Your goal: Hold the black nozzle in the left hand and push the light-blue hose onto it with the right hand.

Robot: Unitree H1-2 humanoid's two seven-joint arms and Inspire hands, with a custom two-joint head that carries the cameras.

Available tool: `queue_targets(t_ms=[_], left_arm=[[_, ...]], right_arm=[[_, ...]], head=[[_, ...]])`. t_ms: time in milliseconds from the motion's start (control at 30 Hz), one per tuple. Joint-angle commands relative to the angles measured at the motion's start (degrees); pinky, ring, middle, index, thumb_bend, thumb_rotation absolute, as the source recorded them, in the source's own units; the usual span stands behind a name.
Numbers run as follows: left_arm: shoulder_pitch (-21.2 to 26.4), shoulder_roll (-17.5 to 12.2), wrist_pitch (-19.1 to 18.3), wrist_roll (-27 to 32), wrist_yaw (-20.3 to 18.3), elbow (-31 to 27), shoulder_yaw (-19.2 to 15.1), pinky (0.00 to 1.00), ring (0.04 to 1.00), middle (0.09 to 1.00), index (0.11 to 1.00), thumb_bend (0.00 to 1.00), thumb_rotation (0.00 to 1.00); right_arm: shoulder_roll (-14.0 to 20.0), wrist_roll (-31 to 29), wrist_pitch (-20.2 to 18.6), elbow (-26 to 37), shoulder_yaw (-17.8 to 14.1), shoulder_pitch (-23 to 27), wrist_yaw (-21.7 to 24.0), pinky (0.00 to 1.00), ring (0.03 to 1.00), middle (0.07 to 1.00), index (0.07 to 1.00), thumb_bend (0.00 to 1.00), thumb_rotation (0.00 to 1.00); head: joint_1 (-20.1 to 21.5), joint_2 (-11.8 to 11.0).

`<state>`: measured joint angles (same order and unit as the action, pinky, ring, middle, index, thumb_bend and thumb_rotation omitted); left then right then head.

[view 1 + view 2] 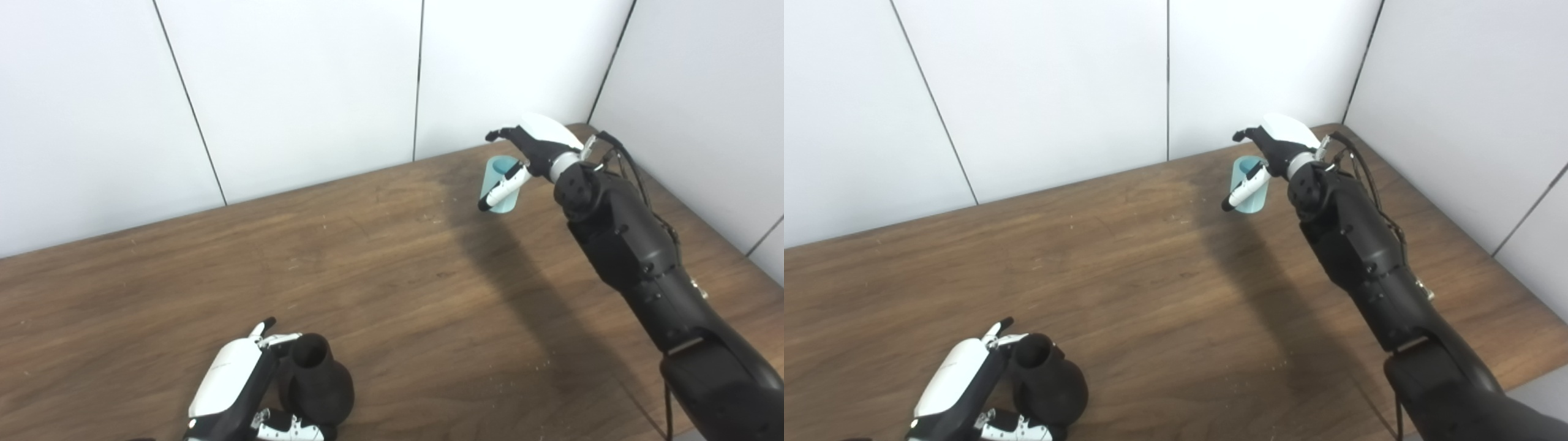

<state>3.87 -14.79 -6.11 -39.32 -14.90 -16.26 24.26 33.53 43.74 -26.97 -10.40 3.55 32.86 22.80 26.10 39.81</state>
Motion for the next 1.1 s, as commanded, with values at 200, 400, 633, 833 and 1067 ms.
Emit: queue_targets(t_ms=[200, 400, 633, 833, 1067], left_arm=[[-0.95, -2.42, -2.61, -2.05, -3.44, 1.90, -0.61, 1.00, 0.744, 0.539, 0.449, 0.52, 0.00], [-0.99, -2.36, -2.49, -1.88, -3.57, 1.96, -0.84, 1.00, 0.744, 0.539, 0.449, 0.52, 0.00], [-1.02, -2.07, -2.72, -2.16, -3.70, 1.92, -0.76, 1.00, 0.743, 0.539, 0.449, 0.52, 0.00], [-0.96, -2.15, -2.75, -2.02, -3.82, 1.72, -0.90, 1.00, 0.743, 0.539, 0.449, 0.52, 0.00], [-1.18, -1.80, -2.88, -2.24, -3.71, 1.69, -0.77, 1.00, 0.740, 0.537, 0.451, 0.52, 0.00]], right_arm=[[1.61, 2.96, 0.06, -2.42, 1.26, 5.61, 2.43, 0.81, 0.898, 0.895, 0.853, 0.93, 0.15], [1.91, 5.47, 0.07, -1.78, 0.99, 5.59, 6.30, 0.75, 0.868, 0.862, 0.836, 0.92, 0.12], [1.99, 6.06, 0.06, -3.50, 0.56, 6.10, 7.24, 0.66, 0.775, 0.816, 0.815, 0.91, 0.06], [2.78, 5.96, 0.10, -5.45, 2.09, 6.94, 6.56, 0.67, 0.754, 0.801, 0.795, 0.91, 0.03], [3.69, 5.18, 0.19, -6.56, 4.07, 7.16, 5.53, 0.67, 0.740, 0.802, 0.782, 0.91, 0.02]], head=[[-0.04, 0.21], [0.30, 0.31], [0.23, 0.37], [0.25, 0.43], [-0.38, 0.99]])
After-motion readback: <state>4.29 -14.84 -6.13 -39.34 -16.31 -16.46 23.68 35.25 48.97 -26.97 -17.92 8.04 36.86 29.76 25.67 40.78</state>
